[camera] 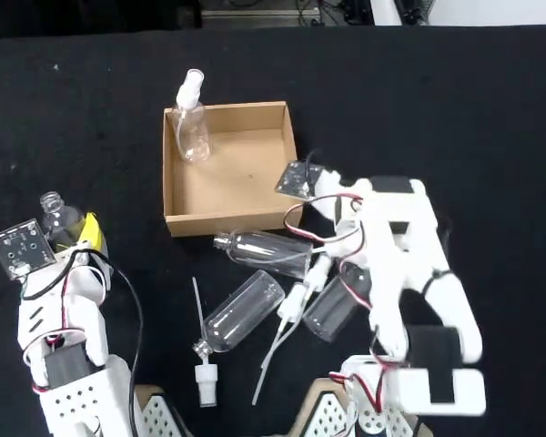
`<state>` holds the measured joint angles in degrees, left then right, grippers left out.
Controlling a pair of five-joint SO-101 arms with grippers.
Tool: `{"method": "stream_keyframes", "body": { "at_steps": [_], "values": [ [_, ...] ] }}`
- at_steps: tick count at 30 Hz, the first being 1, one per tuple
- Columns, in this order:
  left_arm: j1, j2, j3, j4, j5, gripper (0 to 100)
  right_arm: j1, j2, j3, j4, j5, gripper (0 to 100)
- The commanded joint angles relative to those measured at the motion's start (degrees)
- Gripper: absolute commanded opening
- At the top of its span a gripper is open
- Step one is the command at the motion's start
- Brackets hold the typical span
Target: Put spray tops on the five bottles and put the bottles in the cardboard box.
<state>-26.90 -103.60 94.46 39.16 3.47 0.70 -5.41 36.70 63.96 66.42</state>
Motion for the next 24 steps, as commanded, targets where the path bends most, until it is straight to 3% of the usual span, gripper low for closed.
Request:
{"method": "stream_keyframes", "body": {
  "at_steps": [1, 5, 12, 18, 24],
  "values": [
    [0.66, -0.53, -0.75, 0.18, 0.7, 12, -1.05, 1.45, -4.44, 0.62, 1.41, 27.3],
    [0.57, -0.79, 0.22, -0.18, 4.92, 12, -1.14, 4.53, -5.93, 0.62, 1.93, 26.0],
    [0.31, -0.79, 0.31, -0.18, 5.01, 12, -0.79, 8.31, -5.76, 2.02, 11.52, 17.2],
    [0.4, -0.79, 0.31, -0.18, 5.01, 12, 0.0, 7.96, -8.22, 6.95, 11.87, 1.6],
    [0.31, -0.79, 0.31, -0.18, 5.01, 12, 5.19, 4.7, -15.69, 15.91, 11.96, 1.1]
  ]
}}
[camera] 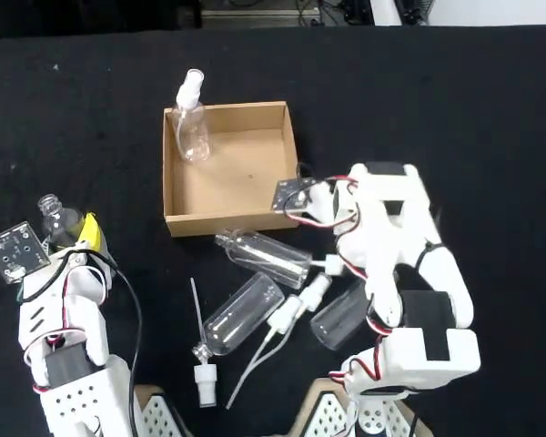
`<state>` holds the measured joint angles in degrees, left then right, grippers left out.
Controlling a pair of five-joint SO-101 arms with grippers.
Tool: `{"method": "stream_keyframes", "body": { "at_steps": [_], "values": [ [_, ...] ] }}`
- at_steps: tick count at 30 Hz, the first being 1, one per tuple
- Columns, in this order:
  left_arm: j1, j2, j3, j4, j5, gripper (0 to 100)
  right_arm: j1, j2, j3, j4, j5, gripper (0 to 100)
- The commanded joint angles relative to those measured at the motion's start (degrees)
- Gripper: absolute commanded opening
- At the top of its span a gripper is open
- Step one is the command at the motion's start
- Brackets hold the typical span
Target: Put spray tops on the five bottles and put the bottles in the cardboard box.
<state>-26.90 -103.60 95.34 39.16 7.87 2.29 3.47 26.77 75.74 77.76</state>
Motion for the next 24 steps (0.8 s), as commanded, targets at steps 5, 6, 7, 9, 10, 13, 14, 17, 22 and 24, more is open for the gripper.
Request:
{"method": "stream_keyframes", "body": {
  "at_steps": [5, 6, 7, 9, 10, 13, 14, 17, 22, 24],
  "values": [
    [0.22, -0.79, -0.57, -0.18, 0.62, 12, 8.26, -6.64, -12.79, 10.46, 1.41, 1.1],
    [0.22, -0.79, -0.57, -0.18, 0.62, 12, 9.23, -6.99, -14.29, 12.04, 2.46, 1.1],
    [0.22, -0.79, -0.57, -0.26, 0.62, 12, 10.29, -7.25, -15.78, 13.71, 3.69, 1.1],
    [0.22, -0.79, -0.57, -0.26, 0.62, 12, 13.01, -7.52, -19.03, 16.7, 6.07, 1.1],
    [0.13, -0.79, -0.57, -0.26, 0.62, 12, 14.68, -7.52, -20.97, 17.93, 6.95, 1.1],
    [0.13, -0.79, -0.57, -0.26, 0.62, 12, 20.92, -7.08, -27.47, 19.16, 7.47, 1.1],
    [0.13, -0.79, -0.57, -0.26, 0.62, 12, 23.12, -7.08, -29.41, 18.9, 7.47, 1.1],
    [0.13, -0.79, -0.57, -0.26, 0.62, 12, 29.36, -6.99, -31.78, 18.02, 6.86, 1.1],
    [0.13, -0.79, -0.66, -0.26, 0.62, 12, 36.04, -3.65, -27.47, 11.25, -6.24, 1.0],
    [0.13, -0.79, -0.66, -0.26, 0.62, 12, 37.54, -0.22, -25.54, 5.98, -15.82, 1.0]
  ]
}}
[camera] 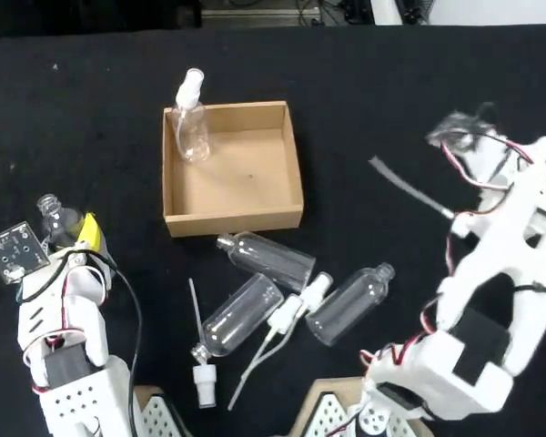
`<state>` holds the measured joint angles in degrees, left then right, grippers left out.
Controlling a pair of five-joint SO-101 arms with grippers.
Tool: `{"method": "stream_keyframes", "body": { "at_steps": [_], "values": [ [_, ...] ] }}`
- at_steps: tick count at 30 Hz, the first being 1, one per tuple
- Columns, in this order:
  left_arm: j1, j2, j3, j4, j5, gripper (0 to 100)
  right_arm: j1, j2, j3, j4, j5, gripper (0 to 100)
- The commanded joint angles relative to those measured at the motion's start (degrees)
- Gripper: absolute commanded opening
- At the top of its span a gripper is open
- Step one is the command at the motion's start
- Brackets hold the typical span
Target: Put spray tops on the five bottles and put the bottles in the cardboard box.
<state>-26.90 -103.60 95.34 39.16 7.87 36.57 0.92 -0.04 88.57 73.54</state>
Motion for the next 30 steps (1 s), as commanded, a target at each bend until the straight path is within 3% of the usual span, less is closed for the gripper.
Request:
{"method": "stream_keyframes", "body": {
  "at_steps": [1, 11, 13, 15, 19, 23, 26, 30],
  "values": [
    [0.13, -0.79, -0.66, -0.26, 0.62, 12, 3.87, 4.26, 1.8, -9.05, -17.49, 1.0],
    [0.22, -0.79, -0.48, -0.26, 0.62, 12, 7.56, 15.96, 2.68, -20.66, -67.69, 1.2],
    [0.22, -0.79, -0.48, -0.26, 0.62, 12, 6.33, 17.1, 2.77, -20.66, -73.14, 3.1],
    [0.22, -0.79, -0.48, -0.26, 0.62, 12, 3.87, 17.71, 2.68, -19.52, -72.79, 11.0],
    [0.22, -0.79, -0.48, -0.26, 0.62, 12, -0.35, 17.54, 2.33, -14.33, -66.64, 31.0],
    [0.22, -0.79, -0.48, -0.26, 0.62, 12, -1.32, 17.8, -2.59, -8.62, -53.01, 36.8],
    [0.22, -0.79, -0.48, -0.26, 0.62, 12, -0.44, 17.89, -6.73, -6.68, -35.08, 36.8],
    [0.22, -0.79, -0.57, -0.26, 0.62, 12, 2.29, 17.89, -8.66, -6.59, -2.9, 36.8]
  ]
}}
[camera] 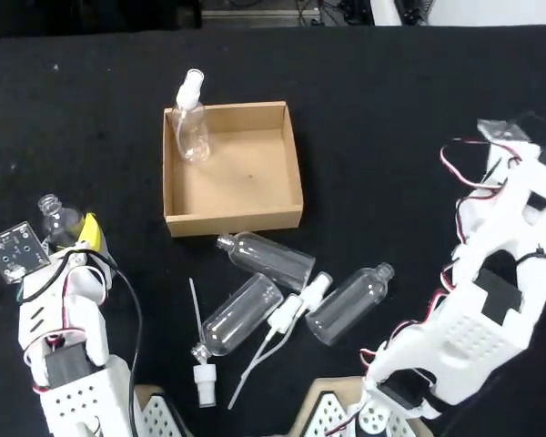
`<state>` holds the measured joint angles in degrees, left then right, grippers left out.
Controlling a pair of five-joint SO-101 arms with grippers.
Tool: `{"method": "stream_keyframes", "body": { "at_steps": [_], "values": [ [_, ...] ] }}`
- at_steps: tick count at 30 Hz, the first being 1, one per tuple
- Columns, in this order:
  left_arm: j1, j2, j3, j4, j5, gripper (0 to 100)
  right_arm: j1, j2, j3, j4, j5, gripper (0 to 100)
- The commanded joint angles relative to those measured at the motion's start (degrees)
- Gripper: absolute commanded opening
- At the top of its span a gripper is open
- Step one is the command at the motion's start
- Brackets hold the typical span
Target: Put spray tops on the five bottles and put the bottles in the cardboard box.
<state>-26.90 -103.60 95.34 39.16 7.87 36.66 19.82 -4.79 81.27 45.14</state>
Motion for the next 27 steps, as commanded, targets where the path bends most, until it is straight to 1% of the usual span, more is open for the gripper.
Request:
{"method": "stream_keyframes", "body": {
  "at_steps": [1, 3, 7, 8, 10, 16, 19, 21, 23, 27],
  "values": [
    [0.22, -0.79, -0.57, -0.26, 0.62, 12, 2.99, -0.92, -3.82, 0.53, 32.62, 36.8],
    [0.22, -0.79, -0.57, -0.26, 0.62, 12, 3.96, -0.84, -3.47, 0.7, 44.31, 36.8],
    [0.22, -0.79, -0.48, -0.26, 0.62, 12, 4.57, -0.84, -0.57, -0.35, 62.68, 36.8],
    [0.22, -0.79, -0.48, -0.26, 0.62, 12, 4.57, -0.84, 0.66, -1.76, 66.46, 36.8],
    [0.13, -0.79, -0.48, -0.26, 0.53, 12, 4.66, -0.84, 3.12, -5.89, 70.33, 36.8],
    [0.13, -0.79, -0.48, -0.26, 0.53, 12, 3.43, -0.84, 11.21, -20.04, 70.51, 36.8],
    [0.13, -0.79, -0.48, -0.26, 0.53, 12, 3.16, -0.84, 14.55, -24.53, 69.01, 36.4],
    [0.13, -0.79, -0.57, -0.26, 0.53, 12, 2.55, -0.84, 16.04, -26.37, 65.76, 33.3],
    [0.13, -0.79, -0.57, -0.26, 0.53, 12, 1.23, -0.84, 16.84, -27.6, 61.27, 28.0],
    [0.13, -0.79, -0.57, -0.26, 0.53, 12, -1.58, -1.36, 16.57, -28.04, 46.24, 15.1]
  ]
}}
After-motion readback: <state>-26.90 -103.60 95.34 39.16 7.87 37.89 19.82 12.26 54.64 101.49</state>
